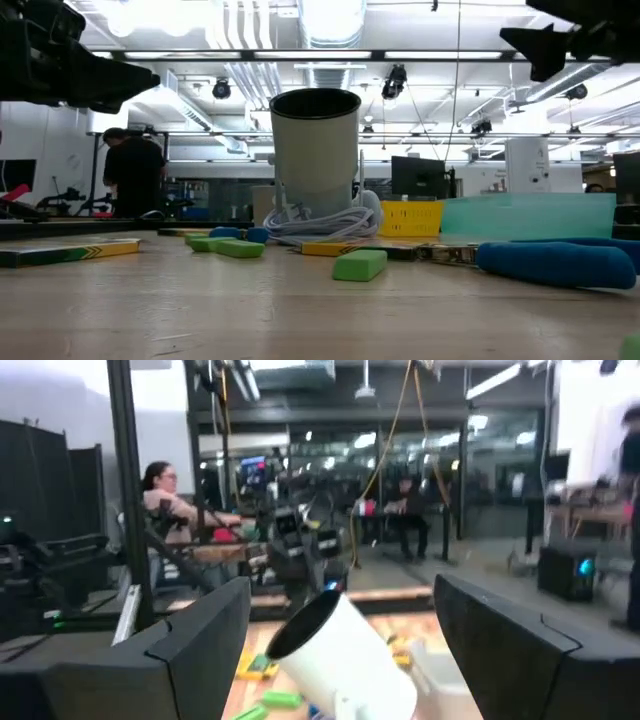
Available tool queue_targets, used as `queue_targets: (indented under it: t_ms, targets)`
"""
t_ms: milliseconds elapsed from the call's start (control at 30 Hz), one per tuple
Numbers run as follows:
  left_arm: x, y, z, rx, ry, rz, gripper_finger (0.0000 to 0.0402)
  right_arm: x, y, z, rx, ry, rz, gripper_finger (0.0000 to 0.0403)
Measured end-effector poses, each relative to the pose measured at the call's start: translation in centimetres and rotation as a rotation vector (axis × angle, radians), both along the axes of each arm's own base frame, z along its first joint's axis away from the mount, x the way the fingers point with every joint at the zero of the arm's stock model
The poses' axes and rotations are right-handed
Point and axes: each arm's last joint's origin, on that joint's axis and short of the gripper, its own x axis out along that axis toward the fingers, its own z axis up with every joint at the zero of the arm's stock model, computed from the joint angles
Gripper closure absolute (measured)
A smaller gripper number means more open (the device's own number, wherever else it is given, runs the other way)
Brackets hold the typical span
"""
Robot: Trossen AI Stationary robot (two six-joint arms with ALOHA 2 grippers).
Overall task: Pick & Place School Supplies
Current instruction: Put the blue punch plier into the green bin
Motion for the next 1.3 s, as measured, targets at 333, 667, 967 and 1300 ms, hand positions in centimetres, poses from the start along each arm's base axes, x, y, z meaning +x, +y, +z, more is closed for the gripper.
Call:
queue_targets:
  t_ms: [333, 667, 967, 1300]
  targets:
    - [0.0, 0.0, 0.0, 0.000, 0.000, 0.000, 0.0271, 2.7, 0.5, 2.2, 0.061, 0.234, 0.192, 0.0092]
    - [0.0, 0.0, 0.0, 0.000, 0.000, 0.000, 0.0271, 5.5, 2.2, 3.3, 0.121, 0.351, 0.264, 0.0092]
    - [0.0, 0.0, 0.0, 0.000, 0.000, 0.000, 0.0271, 6.8, 5.0, 2.1, 0.381, 0.474, 0.299, 0.0092]
    - [0.0, 0.0, 0.0, 0.000, 0.000, 0.000, 0.0271, 8.8, 8.7, 0.6, 0.519, 0.459, -0.013, 0.0092]
